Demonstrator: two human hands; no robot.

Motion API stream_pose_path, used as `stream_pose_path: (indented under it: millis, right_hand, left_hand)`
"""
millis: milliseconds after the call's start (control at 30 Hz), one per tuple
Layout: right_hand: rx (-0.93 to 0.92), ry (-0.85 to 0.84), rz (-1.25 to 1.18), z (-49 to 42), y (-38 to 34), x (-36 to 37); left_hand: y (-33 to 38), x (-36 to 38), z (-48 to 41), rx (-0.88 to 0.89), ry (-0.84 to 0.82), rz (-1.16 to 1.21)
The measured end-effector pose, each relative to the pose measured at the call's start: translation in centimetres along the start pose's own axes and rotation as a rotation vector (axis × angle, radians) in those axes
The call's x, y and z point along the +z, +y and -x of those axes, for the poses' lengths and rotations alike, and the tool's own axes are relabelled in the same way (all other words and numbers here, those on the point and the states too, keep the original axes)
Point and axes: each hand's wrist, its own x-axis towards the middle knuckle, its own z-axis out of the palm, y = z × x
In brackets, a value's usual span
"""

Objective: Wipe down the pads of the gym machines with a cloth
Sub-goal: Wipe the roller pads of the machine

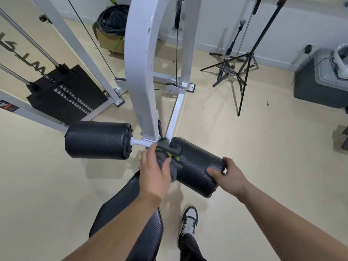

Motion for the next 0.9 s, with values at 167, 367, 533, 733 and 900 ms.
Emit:
stream_pose_path:
  millis: [167, 367, 533, 733, 900]
  right_hand:
    - [0.116, 0.153, -0.094, -1.4, -0.5, 0.3]
    - [0.132, 0.093, -0.232, -0.7, 0.3, -0.8]
    - [0.123, 0.152, -0.292, 2.5, 1.3, -1.0]
    - [0.099, 0.033, -0.287, 5.4, 0.7, 0.2]
    - [0.048, 0.072, -0.163, 6.4, 0.1, 1.0]
  left_hand:
    - [4.1, 3.3, -4.0, 0.081, -0.177, -0.387]
    - [6.6, 6.1, 2.0, 0.202, -0.387, -0.38]
    - [3.4, 3.9, 7.6, 0.23, -0.714, -0.313]
    - [2.2, -1.8, 9.5, -0.06, -0.453, -0.213]
    - [4.3, -4.5, 10.9, -0.14, -0.323, -0.055]
